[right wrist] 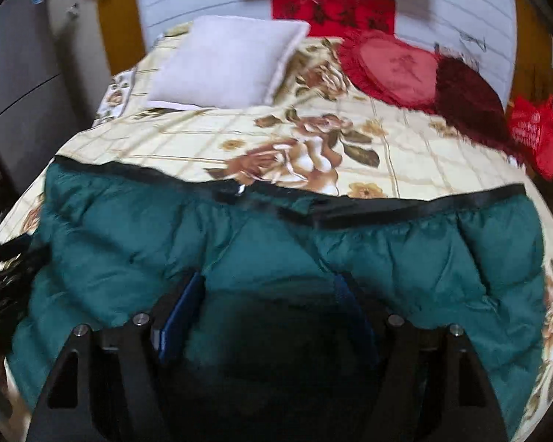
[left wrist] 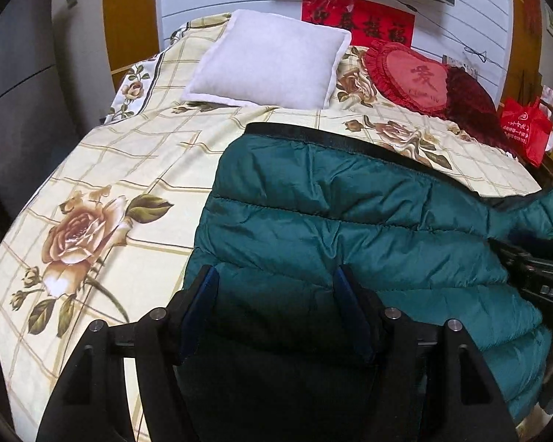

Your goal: Fold large clothes

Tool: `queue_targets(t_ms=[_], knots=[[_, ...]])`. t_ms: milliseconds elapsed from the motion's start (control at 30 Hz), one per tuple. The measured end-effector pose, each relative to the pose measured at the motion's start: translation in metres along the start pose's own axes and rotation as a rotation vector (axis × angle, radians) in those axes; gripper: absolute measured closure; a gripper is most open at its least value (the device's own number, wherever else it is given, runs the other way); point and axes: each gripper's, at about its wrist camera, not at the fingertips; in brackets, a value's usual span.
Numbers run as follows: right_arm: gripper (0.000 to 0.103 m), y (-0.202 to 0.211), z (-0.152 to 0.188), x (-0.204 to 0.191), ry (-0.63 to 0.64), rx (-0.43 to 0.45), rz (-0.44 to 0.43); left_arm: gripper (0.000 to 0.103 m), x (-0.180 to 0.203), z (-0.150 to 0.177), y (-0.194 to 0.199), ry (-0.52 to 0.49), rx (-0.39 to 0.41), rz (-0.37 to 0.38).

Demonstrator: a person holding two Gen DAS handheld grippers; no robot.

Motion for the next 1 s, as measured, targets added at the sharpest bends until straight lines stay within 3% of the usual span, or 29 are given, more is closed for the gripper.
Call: queue_targets(t_ms=[167, 267, 333, 433, 533, 667, 1000], knots=[[0.025, -0.018, 0.001, 0.005, 0.000, -0.009, 0.016, 0.031, 0.006, -0.003, -0.004, -0.016, -0.009, -0.017], [0.025, 0.001, -0.001, 0.005, -0.023, -0.023, -0.026, 0.031, 0.004, -0.005, 0.000, -0.019, -0.022, -0.019], [0.025, 0.026, 0.000, 0.008, -0.023, 0.014, -0.046, 0.031, 0.001, -0.008, 0.004, -0.024, -0.011, -0.019], [0.024, 0.063, 0.002, 0.018, 0.031, 0.063, 0.064, 0.031, -0.002, -0.013, 0.007, -0.025, 0.018, -0.042], [0.024, 0.081, 0.004, 0.044, 0.048, 0.052, 0.188, 0.031, -0.004, -0.018, -0.004, -0.009, -0.014, -0.040], [0.024, 0.071, 0.008, 0.084, -0.018, 0.009, 0.256, 0.030, -0.001, -0.020, -0.020, -0.001, -0.049, -0.041], [0.018, 0.033, 0.012, 0.116, -0.092, -0.002, 0.218, 0.024, 0.001, -0.019, -0.033, 0.026, -0.052, -0.052]])
Point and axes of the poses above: each gripper's, at about its wrist camera, not at the fingertips, and y roughly against the way its jaws point, x to its right, z to its underside, and after that the axes turned 15 degrees about -z, right-handed
